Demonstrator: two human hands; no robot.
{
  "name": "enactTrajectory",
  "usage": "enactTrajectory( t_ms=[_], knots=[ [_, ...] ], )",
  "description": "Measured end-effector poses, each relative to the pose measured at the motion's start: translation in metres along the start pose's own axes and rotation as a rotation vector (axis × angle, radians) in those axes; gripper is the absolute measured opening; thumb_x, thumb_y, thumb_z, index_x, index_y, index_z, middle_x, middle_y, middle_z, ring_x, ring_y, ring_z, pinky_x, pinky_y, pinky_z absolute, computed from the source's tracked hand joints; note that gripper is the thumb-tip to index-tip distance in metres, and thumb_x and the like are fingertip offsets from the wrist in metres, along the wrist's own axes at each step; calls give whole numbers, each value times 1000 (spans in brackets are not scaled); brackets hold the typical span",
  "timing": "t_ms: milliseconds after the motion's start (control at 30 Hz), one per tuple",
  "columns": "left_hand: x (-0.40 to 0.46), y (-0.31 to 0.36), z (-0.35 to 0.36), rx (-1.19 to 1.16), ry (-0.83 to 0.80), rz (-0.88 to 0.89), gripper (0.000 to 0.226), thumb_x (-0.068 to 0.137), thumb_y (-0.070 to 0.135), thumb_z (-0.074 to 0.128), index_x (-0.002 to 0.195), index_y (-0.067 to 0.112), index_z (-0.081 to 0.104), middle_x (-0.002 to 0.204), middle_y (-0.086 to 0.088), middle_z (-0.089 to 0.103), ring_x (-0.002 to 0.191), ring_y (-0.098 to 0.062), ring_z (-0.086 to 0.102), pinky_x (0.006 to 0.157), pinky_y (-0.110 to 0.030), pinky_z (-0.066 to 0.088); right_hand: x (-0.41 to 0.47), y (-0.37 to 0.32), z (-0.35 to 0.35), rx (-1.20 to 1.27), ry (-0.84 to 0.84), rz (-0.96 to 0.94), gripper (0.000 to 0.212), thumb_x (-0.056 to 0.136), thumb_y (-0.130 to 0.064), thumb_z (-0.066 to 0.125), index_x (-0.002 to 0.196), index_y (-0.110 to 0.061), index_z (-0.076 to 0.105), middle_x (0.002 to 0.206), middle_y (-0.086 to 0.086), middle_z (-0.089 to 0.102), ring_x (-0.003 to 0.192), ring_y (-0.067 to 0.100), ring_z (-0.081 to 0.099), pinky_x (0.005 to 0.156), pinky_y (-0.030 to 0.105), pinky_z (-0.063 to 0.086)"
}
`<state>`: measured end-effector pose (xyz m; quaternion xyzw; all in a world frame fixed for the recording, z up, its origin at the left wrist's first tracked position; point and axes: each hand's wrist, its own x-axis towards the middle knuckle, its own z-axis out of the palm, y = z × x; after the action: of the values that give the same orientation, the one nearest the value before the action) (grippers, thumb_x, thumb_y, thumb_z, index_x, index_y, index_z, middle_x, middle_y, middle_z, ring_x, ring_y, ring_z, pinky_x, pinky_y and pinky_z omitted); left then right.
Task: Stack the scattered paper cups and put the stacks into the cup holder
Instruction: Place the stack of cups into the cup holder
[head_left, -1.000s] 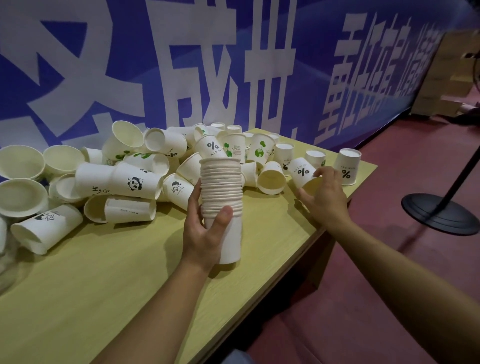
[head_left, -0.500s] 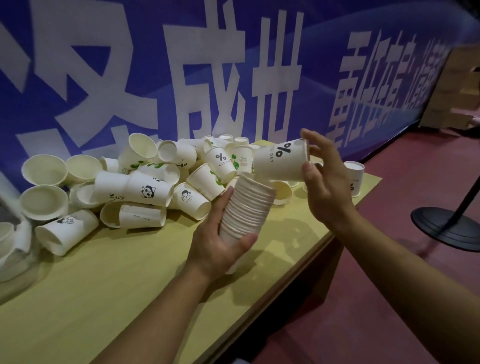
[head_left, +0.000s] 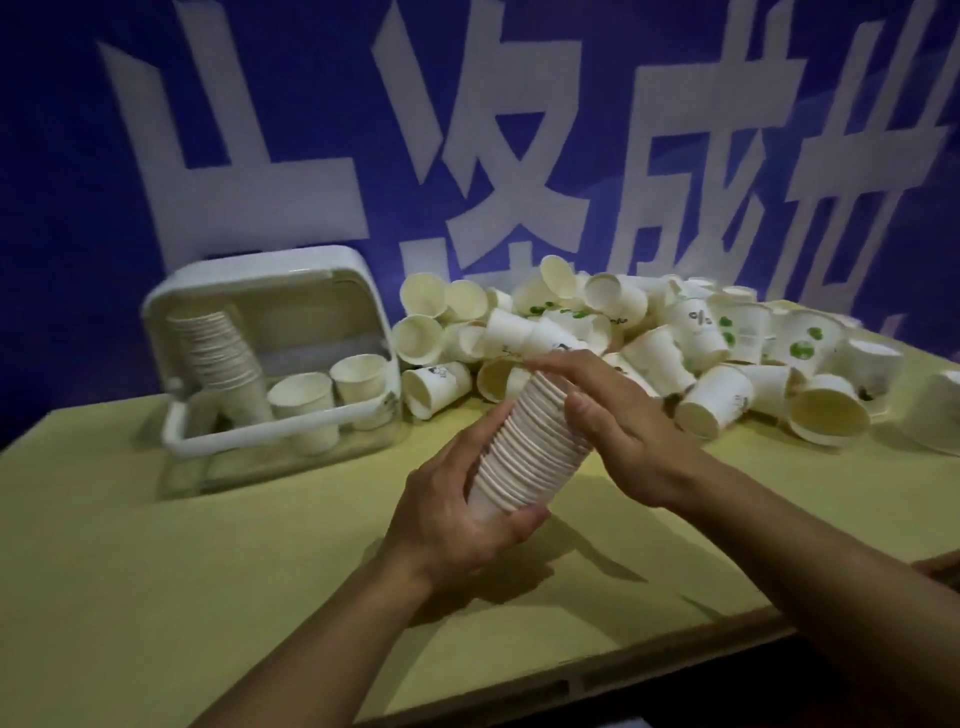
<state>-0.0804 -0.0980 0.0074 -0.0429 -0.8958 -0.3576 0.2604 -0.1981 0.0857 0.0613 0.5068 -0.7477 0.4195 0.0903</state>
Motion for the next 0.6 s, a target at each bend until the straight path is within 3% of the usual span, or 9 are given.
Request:
enactTrajectory(
  t_ms=[67,167,233,300,433,500,600],
  knots=[
    [-24,-13,-26,7,49,-81,95,67,72,69,144,71,13,135,20,51,109,1,59,82,-24,57,15,-13,35,70,-53,-53,53,98,-55,28,141,-32,48,129,-20,51,120,1,50,93,21,43],
    [-53,-27,-59,-14,132,-180,93,68,65,75,146,65,24,134,21,56,111,-3,62,86,-35,59,42,-29,78,217,-180,-60,51,97,-57,31,142,-39,45,134,-23,50,123,-1,49,96,25,43],
    [-65,-33,-80,-39,216,-251,90,69,61,77,144,65,27,133,26,56,113,1,60,89,-35,58,61,-33,101,378,-265,-25,56,94,-62,32,146,-42,41,143,-22,47,129,-2,47,100,25,46],
    [-68,-40,-101,-92,342,-332,88,69,61,75,142,65,25,132,29,54,112,7,58,89,-30,55,80,-28,123,556,-271,37,55,95,-60,32,145,-39,45,143,-14,51,123,6,55,93,29,53],
    [-53,-59,-141,-181,612,-439,102,64,61,75,152,41,26,131,16,58,108,-1,64,92,-39,57,105,-13,165,894,-326,319,40,103,-43,39,116,-22,70,108,7,69,89,22,65,69,35,54],
    [-37,-66,-155,-185,664,-465,102,59,60,77,148,35,32,128,12,62,107,-4,67,93,-40,58,105,-6,181,992,-366,462,35,105,-33,42,111,-10,67,93,9,66,76,22,61,61,35,49],
    [-10,-68,-167,-147,720,-449,101,60,58,80,146,30,37,125,12,62,107,-3,65,91,-31,56,102,6,195,1121,-365,562,21,99,-25,54,101,-8,66,77,5,54,65,20,48,55,31,36]
  ],
)
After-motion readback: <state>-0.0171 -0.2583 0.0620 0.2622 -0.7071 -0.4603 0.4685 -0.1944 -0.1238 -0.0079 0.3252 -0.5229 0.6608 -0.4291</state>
